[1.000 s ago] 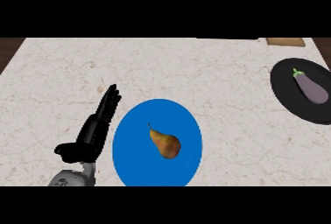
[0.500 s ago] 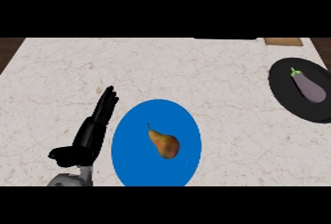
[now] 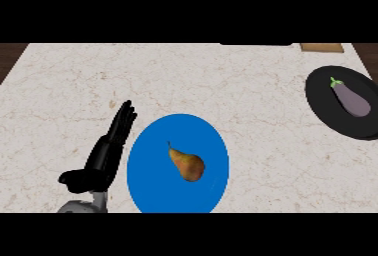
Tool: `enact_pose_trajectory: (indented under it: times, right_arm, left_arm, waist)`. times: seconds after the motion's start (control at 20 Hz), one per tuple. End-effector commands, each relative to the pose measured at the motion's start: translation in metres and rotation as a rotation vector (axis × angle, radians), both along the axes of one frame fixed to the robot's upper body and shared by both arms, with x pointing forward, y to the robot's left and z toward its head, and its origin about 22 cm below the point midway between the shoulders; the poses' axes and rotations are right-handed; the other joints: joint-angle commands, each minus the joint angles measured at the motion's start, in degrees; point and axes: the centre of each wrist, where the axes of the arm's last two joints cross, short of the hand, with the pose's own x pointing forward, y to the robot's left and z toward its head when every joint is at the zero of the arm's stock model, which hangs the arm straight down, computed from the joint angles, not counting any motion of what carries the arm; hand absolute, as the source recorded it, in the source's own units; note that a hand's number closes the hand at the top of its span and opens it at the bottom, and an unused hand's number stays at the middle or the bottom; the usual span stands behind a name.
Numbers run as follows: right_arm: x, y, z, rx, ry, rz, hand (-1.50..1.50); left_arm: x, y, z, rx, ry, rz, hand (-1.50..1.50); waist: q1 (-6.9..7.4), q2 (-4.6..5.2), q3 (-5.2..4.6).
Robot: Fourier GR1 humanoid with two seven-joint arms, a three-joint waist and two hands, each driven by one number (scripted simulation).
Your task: Pick the eggplant from the plate and place it in the pan
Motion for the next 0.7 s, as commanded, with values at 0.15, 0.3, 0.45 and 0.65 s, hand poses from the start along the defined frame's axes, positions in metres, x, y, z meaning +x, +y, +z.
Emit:
enact_pose_trajectory:
  times: [0.15,0.3,0.45,0.65]
  right_arm:
    - [-0.006,-0.002,-0.005,0.025,-0.062,0.101,-1.50]
    - [-0.014,-0.007,-0.004,0.022,-0.057,0.082,-1.50]
    - [-0.013,-0.009,0.002,0.010,-0.058,0.096,-1.50]
    - [-0.006,-0.004,0.002,-0.061,-0.121,0.063,-1.50]
  left_arm:
    - [0.009,-0.008,-0.003,0.017,0.015,0.003,0.00]
    - [0.004,-0.002,0.003,0.006,-0.010,0.000,0.00]
    - [0.006,0.000,0.008,0.016,-0.002,-0.012,0.00]
    - [0.007,0.000,0.004,0.005,0.009,-0.005,0.00]
  waist:
    - [0.02,0.12,0.01]
    - [0.59,0.20,0.11]
    - [0.28,-0.05,0.02]
    - [0.14,-0.10,-0.04]
